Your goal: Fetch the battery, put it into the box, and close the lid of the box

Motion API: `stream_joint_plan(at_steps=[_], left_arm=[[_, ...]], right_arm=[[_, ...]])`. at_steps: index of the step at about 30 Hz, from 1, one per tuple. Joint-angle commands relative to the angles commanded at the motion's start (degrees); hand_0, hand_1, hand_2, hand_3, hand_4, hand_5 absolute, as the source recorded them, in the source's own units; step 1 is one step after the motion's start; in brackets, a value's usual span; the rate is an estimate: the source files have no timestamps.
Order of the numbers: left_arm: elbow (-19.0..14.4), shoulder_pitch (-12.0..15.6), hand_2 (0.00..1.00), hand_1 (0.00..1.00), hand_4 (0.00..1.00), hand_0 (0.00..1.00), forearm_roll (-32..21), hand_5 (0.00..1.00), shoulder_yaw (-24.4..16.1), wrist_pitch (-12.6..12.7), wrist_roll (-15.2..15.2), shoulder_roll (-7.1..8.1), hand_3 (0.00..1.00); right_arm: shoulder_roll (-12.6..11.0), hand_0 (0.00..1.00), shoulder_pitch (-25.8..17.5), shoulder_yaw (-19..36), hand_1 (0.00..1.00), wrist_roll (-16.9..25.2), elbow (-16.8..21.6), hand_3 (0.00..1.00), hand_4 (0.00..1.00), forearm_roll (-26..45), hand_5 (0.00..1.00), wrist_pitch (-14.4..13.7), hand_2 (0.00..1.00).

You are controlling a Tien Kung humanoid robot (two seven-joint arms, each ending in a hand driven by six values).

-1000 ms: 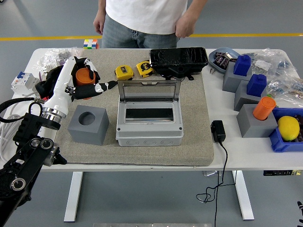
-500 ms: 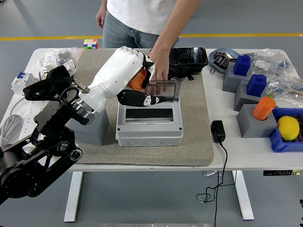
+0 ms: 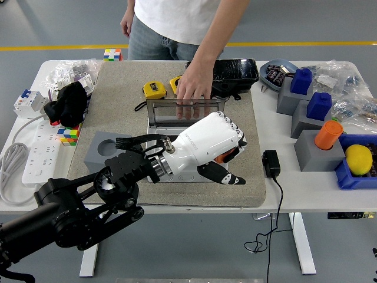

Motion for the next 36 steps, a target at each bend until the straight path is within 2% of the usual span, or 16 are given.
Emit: stream_joint_plan(at_steps=[4, 14, 15, 18, 20, 21, 29, 33, 36], left_arm=[[4.96, -0.13, 0.002, 0.002, 0.998, 0.002, -0.15, 0.352, -1.18, 0.74, -0.7, -2.0, 0.002], [14.23, -1.27, 0.002, 0.002, 0.998, 0.002, -1.52, 0.368, -4.8, 2.76, -2.72, -5.45, 0.002], [15.22, -1.4, 0.002, 0.002, 0.998, 0.002, -1.74, 0.466, -5.01, 3.07, -3.01, -5.78, 0.002], [18.51, -1.74, 0.002, 0.002, 0.998, 0.002, -2.7, 0.466, -5.68, 4.15, -4.11, -6.71, 0.002], [20.11, -1.8, 0.002, 0.002, 0.998, 0.002, -3.63, 0.466, -5.95, 4.82, -4.91, -6.71, 0.002], [20.58, -1.82, 0.002, 0.002, 0.998, 0.002, -3.94, 0.581, -5.99, 5.1, -5.21, -6.71, 0.002], [26.97, -2.76, 0.002, 0.002, 0.998, 0.002, -5.93, 0.587, -6.37, 7.69, -7.7, -6.71, 0.002], [28.46, -2.77, 0.002, 0.002, 0.998, 0.002, -5.89, 0.582, -6.41, 8.04, -8.05, -6.71, 0.004], [28.11, -2.51, 0.002, 0.002, 0.998, 0.002, -5.92, 0.582, -6.19, 8.22, -8.33, -6.71, 0.004]], right_arm=[[-0.09, 0.788, 0.16, -0.17, 0.749, 0.01, 0.0, 0.795, 0.998, 0.03, 0.998, 0.0, 0.748], [0.0, 0.788, 0.45, 0.07, 0.751, -0.04, 0.0, 0.794, 0.998, -0.18, 0.998, 0.02, 0.748], [0.02, 0.788, 0.47, 0.09, 0.75, -0.04, 0.0, 0.795, 0.998, -0.22, 0.998, 0.02, 0.747], [0.05, 0.788, 0.58, -0.06, 0.75, 0.04, 0.0, 0.795, 0.998, -0.11, 0.998, 0.04, 0.747], [0.04, 0.788, 0.65, -0.09, 0.75, 0.03, 0.0, 0.795, 0.998, -0.11, 0.998, 0.04, 0.747], [0.03, 0.788, 0.67, -0.1, 0.75, 0.03, 0.0, 0.794, 0.998, -0.1, 0.998, 0.05, 0.747], [-0.11, 0.788, 0.74, -0.06, 0.75, -0.11, 0.0, 0.794, 0.998, -0.22, 0.998, 0.04, 0.748], [-0.1, 0.788, 0.77, -0.22, 0.749, -0.08, 0.0, 0.794, 0.998, -0.08, 0.998, 0.05, 0.747], [-0.09, 0.788, 0.73, -0.19, 0.749, -0.13, 0.0, 0.794, 0.998, -0.13, 0.998, 0.07, 0.747]])
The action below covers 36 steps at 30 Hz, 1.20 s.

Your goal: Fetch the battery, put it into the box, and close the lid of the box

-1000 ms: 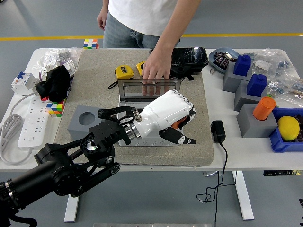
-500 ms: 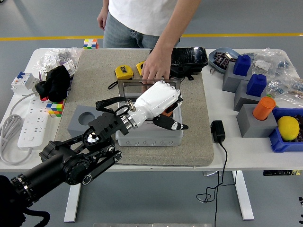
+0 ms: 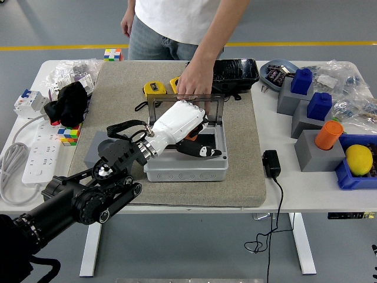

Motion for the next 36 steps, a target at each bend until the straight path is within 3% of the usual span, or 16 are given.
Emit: stream_joint_plan(at_steps=[8, 9, 14, 15, 20, 21, 26, 27, 32, 33, 36], left_arm=[[-1.21, 0.33, 0.002, 0.002, 0.998, 0.002, -0.34, 0.615, 0.39, 0.21, -1.6, 0.0, 0.021], [-1.26, 0.36, 0.035, 0.002, 0.998, 0.008, -0.46, 0.964, 0.42, 0.17, -1.85, 0.0, 0.039], [-1.29, 0.52, 0.035, 0.002, 0.998, 0.008, -1.19, 0.964, 0.54, -0.39, -2.96, 0.0, 0.039], [-1.27, 0.53, 0.092, 0.03, 0.998, 0.078, -1.18, 0.998, 0.55, -0.57, -3.08, 0.0, 0.095], [-0.98, 0.59, 0.092, 0.03, 0.998, 0.078, -0.74, 0.998, 0.52, -1.52, -3.43, 0.0, 0.095], [-0.93, 0.62, 0.171, 0.124, 0.998, 0.175, -0.6, 0.998, 0.51, -1.59, -3.41, 0.0, 0.188], [-1.01, 0.71, 0.171, 0.124, 0.998, 0.175, -0.01, 0.998, 0.42, -1.99, -3.45, 0.0, 0.188], [-1.01, 0.71, 0.235, 0.208, 0.998, 0.248, 0.06, 0.998, 0.38, -2.04, -3.46, 0.0, 0.27], [-0.73, 0.57, 0.235, 0.208, 0.998, 0.248, 0.34, 0.998, 0.24, -2.2, -3.47, 0.0, 0.27], [-0.64, 0.5, 0.328, 0.322, 0.998, 0.324, 0.39, 0.998, 0.18, -2.32, -3.42, 0.0, 0.363], [-0.19, 0.31, 0.328, 0.322, 0.998, 0.324, 0.55, 0.998, 0.15, -2.56, -3.42, 0.0, 0.363]], right_arm=[[0.02, 0.788, -0.07, -0.31, 0.749, 0.02, 0.0, 0.794, 0.998, 0.25, 0.998, 0.02, 0.748], [0.01, 0.788, -0.09, -0.37, 0.749, 0.02, 0.0, 0.795, 0.998, 0.28, 0.998, 0.02, 0.748], [-0.09, 0.788, -0.16, -0.45, 0.749, -0.07, 0.0, 0.795, 0.998, 0.25, 0.998, -0.01, 0.748], [-0.1, 0.788, -0.16, -0.49, 0.749, -0.07, 0.0, 0.794, 0.998, 0.27, 0.998, -0.01, 0.747], [-0.12, 0.788, -0.16, -0.62, 0.749, -0.06, 0.0, 0.794, 0.998, 0.36, 0.998, -0.01, 0.747], [-0.12, 0.788, -0.18, -0.67, 0.749, -0.06, 0.0, 0.795, 0.998, 0.4, 0.998, -0.01, 0.747], [-0.08, 0.788, -0.34, -0.67, 0.749, -0.16, 0.0, 0.795, 0.998, 0.31, 0.998, 0.05, 0.747], [-0.08, 0.788, -0.36, -0.7, 0.748, -0.17, 0.0, 0.794, 0.998, 0.32, 0.998, 0.06, 0.747], [-0.18, 0.788, -0.22, -1.0, 0.748, -0.1, 0.0, 0.794, 0.998, 0.64, 0.998, 0.05, 0.747], [-0.21, 0.788, -0.17, -1.0, 0.747, -0.09, 0.0, 0.794, 0.998, 0.67, 0.998, 0.04, 0.746], [-0.22, 0.788, -0.12, -0.94, 0.747, -0.16, 0.0, 0.794, 0.998, 0.63, 0.998, 0.06, 0.746]])
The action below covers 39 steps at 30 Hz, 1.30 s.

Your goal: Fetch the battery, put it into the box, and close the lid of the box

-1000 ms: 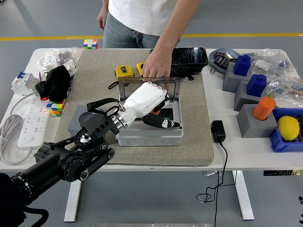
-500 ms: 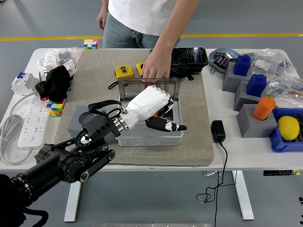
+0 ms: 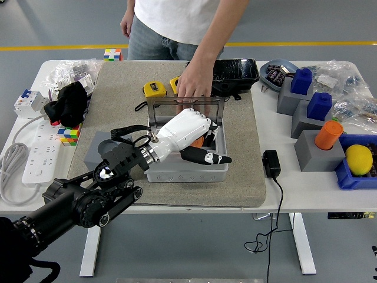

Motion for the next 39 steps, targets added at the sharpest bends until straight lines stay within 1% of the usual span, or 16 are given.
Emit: stream_joint_plan(at_steps=[2, 3, 8, 9, 14, 15, 17, 19, 20, 21, 28, 31, 33, 35, 38, 39], left_arm=[[0.68, -0.19, 0.328, 0.322, 0.998, 0.324, 0.19, 0.998, -0.14, -0.1, -0.09, 0.0, 0.363], [0.84, -0.22, 0.358, 0.377, 0.998, 0.344, 0.26, 0.998, -0.19, -0.13, -0.1, 0.0, 0.394], [1.16, -0.25, 0.358, 0.377, 0.998, 0.344, 0.52, 0.998, -0.41, -0.28, -0.05, 0.0, 0.394], [1.15, -0.24, 0.383, 0.388, 0.998, 0.352, 0.52, 0.998, -0.41, -0.3, -0.07, 0.0, 0.4], [-0.38, -0.11, 0.383, 0.388, 0.998, 0.352, 0.06, 0.998, -0.14, -0.31, -0.41, 0.0, 0.4], [-0.98, -0.08, 0.536, 0.526, 0.998, 0.432, -0.13, 0.998, 0.04, -0.65, -0.37, 0.0, 0.505], [-3.66, 0.22, 0.536, 0.526, 0.998, 0.432, -1.29, 0.998, 1.0, -2.46, 0.06, 0.05, 0.505], [-7.26, 0.71, 0.536, 0.526, 0.998, 0.432, -2.7, 0.998, 1.78, -5.03, 0.91, 1.05, 0.505], [-9.53, 1.11, 0.536, 0.526, 0.998, 0.432, -3.48, 0.998, 1.92, -7.19, 1.81, 1.89, 0.505], [-11.62, 1.44, 0.566, 0.585, 0.998, 0.497, -4.53, 0.998, 2.02, -9.31, 2.72, 2.59, 0.552], [-26.65, 3.1, 0.569, 0.585, 0.998, 0.473, -18.3, 0.998, 1.91, -24.17, 9.02, 6.92, 0.555], [-31.95, 2.87, 0.569, 0.585, 0.998, 0.473, -23.81, 0.998, 0.56, -28.17, 10.17, 7.49, 0.555], [-34.3, 2.61, 0.595, 0.627, 0.998, 0.485, -26.4, 0.998, -0.5, -28.99, 10.27, 7.57, 0.572], [-35.53, 2.33, 0.595, 0.627, 0.998, 0.485, -30.08, 0.998, -1.73, -29.22, 9.58, 7.34, 0.572], [-35.09, 2.2, 0.595, 0.627, 0.998, 0.485, -36.56, 0.998, -3.57, -27.59, 7.47, 6.64, 0.572], [-34.64, 2.25, 0.828, 0.884, 0.998, 0.857, -38.1, 0.998, -4.34, -26.59, 6.73, 6.36, 0.758]], right_arm=[[0.01, 0.788, 0.02, -0.02, 0.747, -0.04, 0.0, 0.794, 0.998, -0.01, 0.998, 0.02, 0.746], [0.01, 0.788, 0.02, -0.02, 0.748, -0.03, 0.0, 0.794, 0.998, 0.0, 0.998, 0.02, 0.746], [0.05, 0.788, -0.03, -0.05, 0.748, -0.01, 0.0, 0.794, 0.998, 0.07, 0.998, 0.05, 0.746], [0.06, 0.788, -0.04, -0.04, 0.748, 0.0, 0.0, 0.794, 0.998, 0.07, 0.998, 0.05, 0.746], [0.07, 0.788, 0.11, -0.12, 0.748, 0.06, 0.0, 0.794, 0.998, 0.2, 0.998, 0.03, 0.746], [0.09, 0.788, 0.14, -0.09, 0.747, 0.08, 0.0, 0.794, 0.998, 0.2, 0.998, 0.02, 0.746], [0.09, 0.788, 0.18, -0.29, 0.747, 0.18, 0.0, 0.794, 0.998, 0.47, 0.998, 0.01, 0.746], [0.1, 0.788, 0.14, -0.06, 0.747, 0.13, 0.0, 0.794, 0.998, 0.33, 0.998, -0.01, 0.746], [0.11, 0.788, 0.08, 0.12, 0.747, 0.1, 0.0, 0.794, 0.998, 0.25, 0.998, -0.02, 0.746], [0.12, 0.788, 0.02, 0.17, 0.747, 0.1, 0.0, 0.794, 0.998, 0.28, 0.998, -0.02, 0.746], [0.22, 0.788, -0.14, 0.42, 0.747, 0.15, 0.0, 0.794, 0.998, 0.41, 0.998, -0.01, 0.747], [0.3, 0.788, -0.06, 0.34, 0.747, 0.18, 0.0, 0.794, 0.998, 0.48, 0.998, 0.0, 0.747], [0.33, 0.788, 0.0, 0.21, 0.747, 0.24, 0.0, 0.794, 0.998, 0.6, 0.998, -0.01, 0.746], [0.36, 0.788, 0.01, 0.18, 0.747, 0.2, 0.0, 0.794, 0.998, 0.52, 0.998, -0.02, 0.746], [0.43, 0.788, -0.02, 0.1, 0.747, 0.17, 0.0, 0.794, 0.998, 0.45, 0.998, -0.02, 0.746], [0.45, 0.788, -0.05, 0.03, 0.746, 0.17, 0.0, 0.794, 0.998, 0.47, 0.998, -0.02, 0.746]])
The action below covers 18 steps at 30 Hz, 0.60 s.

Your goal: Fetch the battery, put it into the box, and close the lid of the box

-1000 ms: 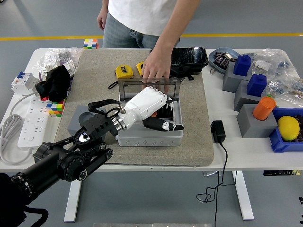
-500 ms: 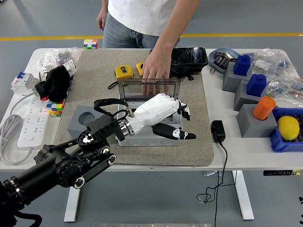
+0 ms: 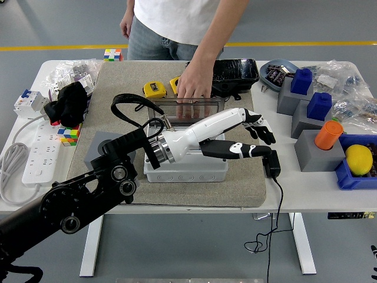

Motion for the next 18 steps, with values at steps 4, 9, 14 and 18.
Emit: stream_joint_plan(at_steps=[4, 9, 14, 18], left_arm=[[1.59, 0.12, 0.828, 0.884, 0.998, 0.857, 1.61, 0.998, -3.47, 6.31, -2.3, -0.87, 0.758], [3.4, -0.58, 0.998, 0.998, 0.998, 0.998, 13.25, 0.998, -8.26, 11.64, 0.63, -1.0, 0.926], [3.52, -0.77, 0.998, 0.998, 0.998, 0.998, 25.17, 0.998, -11.67, 7.9, 9.76, -0.3, 0.998], [3.89, -0.54, 0.998, 0.998, 0.998, 0.998, 34.85, 0.998, -12.72, 0.79, 17.6, -0.31, 0.998]], right_arm=[[0.05, 0.788, -0.18, 0.01, 0.746, -0.12, 0.0, 0.794, 0.998, -0.13, 0.998, 0.0, 0.746], [0.06, 0.788, -0.25, 0.04, 0.746, -0.24, 0.0, 0.794, 0.998, -0.25, 0.998, 0.0, 0.746], [-0.07, 0.788, -0.27, 0.01, 0.746, -0.27, 0.0, 0.795, 0.998, -0.26, 0.998, -0.07, 0.745], [-0.02, 0.788, -0.48, 0.31, 0.746, -0.41, 0.0, 0.795, 0.998, -0.61, 0.998, -0.08, 0.745]])
